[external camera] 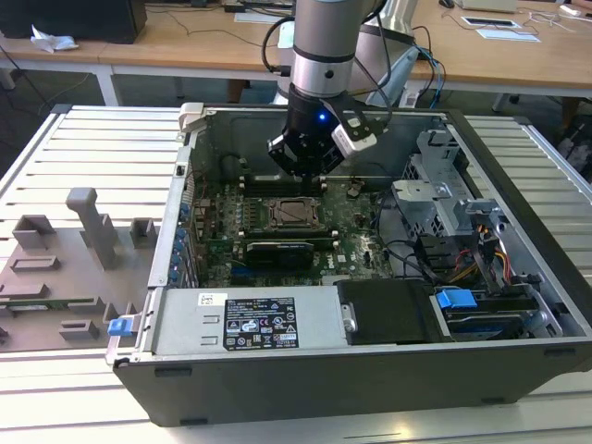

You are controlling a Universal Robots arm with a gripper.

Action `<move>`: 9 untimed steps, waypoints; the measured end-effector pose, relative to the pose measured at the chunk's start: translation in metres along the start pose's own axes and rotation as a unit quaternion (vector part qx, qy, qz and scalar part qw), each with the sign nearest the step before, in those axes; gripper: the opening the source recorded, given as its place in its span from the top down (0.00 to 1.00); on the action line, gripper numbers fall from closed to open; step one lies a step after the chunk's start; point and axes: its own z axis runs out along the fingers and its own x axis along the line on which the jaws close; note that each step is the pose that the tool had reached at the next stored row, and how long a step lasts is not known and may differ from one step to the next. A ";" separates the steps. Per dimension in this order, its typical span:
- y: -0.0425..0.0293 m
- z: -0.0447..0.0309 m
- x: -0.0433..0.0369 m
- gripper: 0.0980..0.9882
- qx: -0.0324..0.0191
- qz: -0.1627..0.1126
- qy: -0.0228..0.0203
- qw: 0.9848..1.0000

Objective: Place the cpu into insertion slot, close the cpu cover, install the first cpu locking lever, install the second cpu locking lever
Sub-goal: 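Install the second cpu locking lever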

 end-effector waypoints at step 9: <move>-0.0246 0.0055 0.0045 0.99 -0.006 0.000 -0.001 1.000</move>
